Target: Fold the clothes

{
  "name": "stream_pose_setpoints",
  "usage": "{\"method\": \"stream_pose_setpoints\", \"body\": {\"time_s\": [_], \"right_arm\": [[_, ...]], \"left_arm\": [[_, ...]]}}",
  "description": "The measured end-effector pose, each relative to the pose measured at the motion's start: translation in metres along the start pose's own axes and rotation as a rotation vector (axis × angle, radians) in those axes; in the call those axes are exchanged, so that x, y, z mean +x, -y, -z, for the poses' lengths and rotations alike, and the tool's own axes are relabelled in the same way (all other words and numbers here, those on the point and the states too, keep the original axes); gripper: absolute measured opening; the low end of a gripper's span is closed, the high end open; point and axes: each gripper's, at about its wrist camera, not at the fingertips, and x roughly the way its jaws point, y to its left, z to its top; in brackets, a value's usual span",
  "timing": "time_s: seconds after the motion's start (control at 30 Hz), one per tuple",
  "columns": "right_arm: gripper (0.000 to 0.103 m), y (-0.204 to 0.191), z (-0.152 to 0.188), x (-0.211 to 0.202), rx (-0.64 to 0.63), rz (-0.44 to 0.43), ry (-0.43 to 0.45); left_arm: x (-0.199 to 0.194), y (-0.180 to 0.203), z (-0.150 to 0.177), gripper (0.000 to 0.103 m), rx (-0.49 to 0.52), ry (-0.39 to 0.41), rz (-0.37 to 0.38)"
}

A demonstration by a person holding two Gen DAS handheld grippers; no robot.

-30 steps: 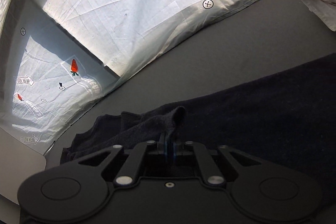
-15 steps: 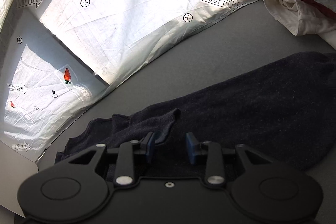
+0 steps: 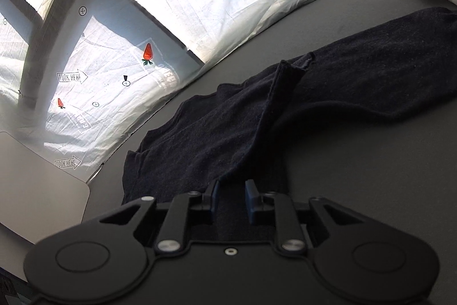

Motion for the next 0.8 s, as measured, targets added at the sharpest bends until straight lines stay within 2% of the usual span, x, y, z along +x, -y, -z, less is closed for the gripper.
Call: {"method": "stream_pose_setpoints", "body": {"time_s": [0.13,0.23,0.3,0.33,0.43,0.47,0.5,0.53,0.67,0.8], "right_arm": [[0.020,-0.019,0.028,0.007,0.063,-0.064,-0.061],[0.020,-0.033,0.051,0.014,0.099,-0.073,-0.091],[0.020,-0.042,0.066,0.019,0.130,-0.075,-0.109],[0.020,-0.048,0.075,0.023,0.149,-0.083,-0.119],[0.022,-0.067,0.102,0.034,0.191,-0.106,-0.157],[0.025,-0.075,0.112,0.039,0.193,-0.103,-0.175],[0.026,-0.083,0.124,0.045,0.193,-0.106,-0.194],[0.026,-0.092,0.134,0.050,0.188,-0.118,-0.209],[0.029,-0.128,0.174,0.070,0.166,-0.165,-0.265],[0.038,-0.156,0.200,0.087,0.177,-0.190,-0.296]], "left_arm": [[-0.025,-0.026,0.002,0.103,-0.054,0.062,0.040],[-0.046,-0.055,0.004,0.102,-0.083,0.141,0.009],[-0.055,-0.078,0.004,0.101,-0.087,0.152,-0.001],[-0.059,-0.090,0.004,0.098,-0.092,0.151,-0.008],[-0.067,-0.131,0.009,0.084,-0.145,0.124,-0.007],[-0.068,-0.145,0.011,0.080,-0.161,0.113,0.003],[-0.066,-0.157,0.011,0.065,-0.165,0.092,0.008],[-0.063,-0.169,0.012,0.054,-0.169,0.070,0.012],[-0.049,-0.204,0.013,0.050,-0.148,-0.017,0.017],[-0.040,-0.221,0.008,0.050,-0.075,-0.075,0.021]]}}
